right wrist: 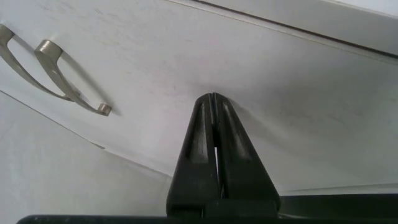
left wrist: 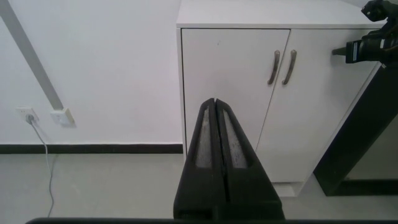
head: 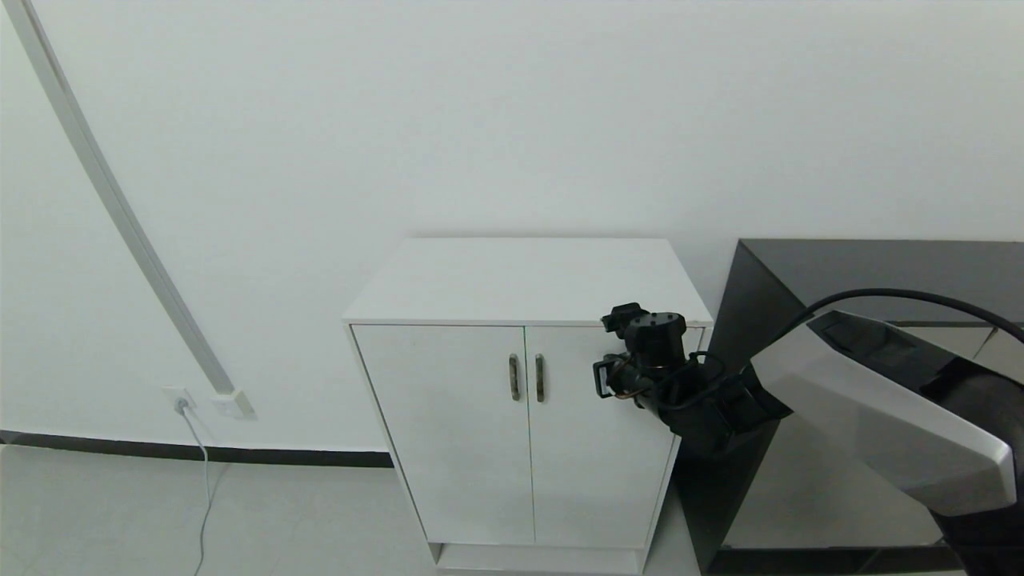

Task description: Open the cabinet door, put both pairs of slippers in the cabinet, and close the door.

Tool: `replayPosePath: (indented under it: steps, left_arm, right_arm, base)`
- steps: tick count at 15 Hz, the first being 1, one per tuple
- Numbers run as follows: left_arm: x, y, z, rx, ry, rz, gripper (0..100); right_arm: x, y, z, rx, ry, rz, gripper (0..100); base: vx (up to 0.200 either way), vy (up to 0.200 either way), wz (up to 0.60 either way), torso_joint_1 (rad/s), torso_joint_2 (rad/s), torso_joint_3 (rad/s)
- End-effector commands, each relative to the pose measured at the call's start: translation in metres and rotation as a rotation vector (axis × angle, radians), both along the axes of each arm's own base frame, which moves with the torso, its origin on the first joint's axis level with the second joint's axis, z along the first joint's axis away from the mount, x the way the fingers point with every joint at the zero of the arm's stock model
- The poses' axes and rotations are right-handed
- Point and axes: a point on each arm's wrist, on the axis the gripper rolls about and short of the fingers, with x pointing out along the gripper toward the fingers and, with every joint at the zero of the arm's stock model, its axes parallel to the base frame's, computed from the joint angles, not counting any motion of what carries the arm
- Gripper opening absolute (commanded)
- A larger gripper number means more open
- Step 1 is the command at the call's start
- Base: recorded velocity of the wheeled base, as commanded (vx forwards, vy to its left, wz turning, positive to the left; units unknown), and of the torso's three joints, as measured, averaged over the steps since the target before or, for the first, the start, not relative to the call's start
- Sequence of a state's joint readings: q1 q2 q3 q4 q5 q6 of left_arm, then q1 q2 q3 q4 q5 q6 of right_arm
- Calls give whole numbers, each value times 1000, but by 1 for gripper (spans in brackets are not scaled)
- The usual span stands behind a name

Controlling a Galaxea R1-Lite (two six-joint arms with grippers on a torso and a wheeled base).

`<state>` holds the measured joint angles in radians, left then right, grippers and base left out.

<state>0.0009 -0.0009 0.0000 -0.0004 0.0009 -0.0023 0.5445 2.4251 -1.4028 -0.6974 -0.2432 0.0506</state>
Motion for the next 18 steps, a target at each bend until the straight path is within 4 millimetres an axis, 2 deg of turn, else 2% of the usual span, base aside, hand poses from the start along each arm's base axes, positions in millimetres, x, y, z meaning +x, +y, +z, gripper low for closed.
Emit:
replayPosePath:
  steps: [1, 8, 10, 18]
  left_arm:
    - [0, 0, 0, -1, 0, 1, 0]
    - [0, 0, 0, -1, 0, 0, 0]
    - [0, 0, 0, -1, 0, 1, 0]
    - [0, 0, 0, -1, 1, 1, 0]
  right_arm:
    - [1, 0, 1, 3, -5, -1, 0]
    - [5, 1, 0, 6, -12, -5, 0]
    - [3, 0, 5, 11, -18, -7, 0]
    - [-39, -19, 26, 19, -16, 1, 0]
  base:
    - [0, 0, 0, 0, 0, 0]
    - [0, 0, 0, 0, 0, 0]
    - [0, 0, 0, 0, 0, 0]
    - [0, 0, 0, 0, 0, 0]
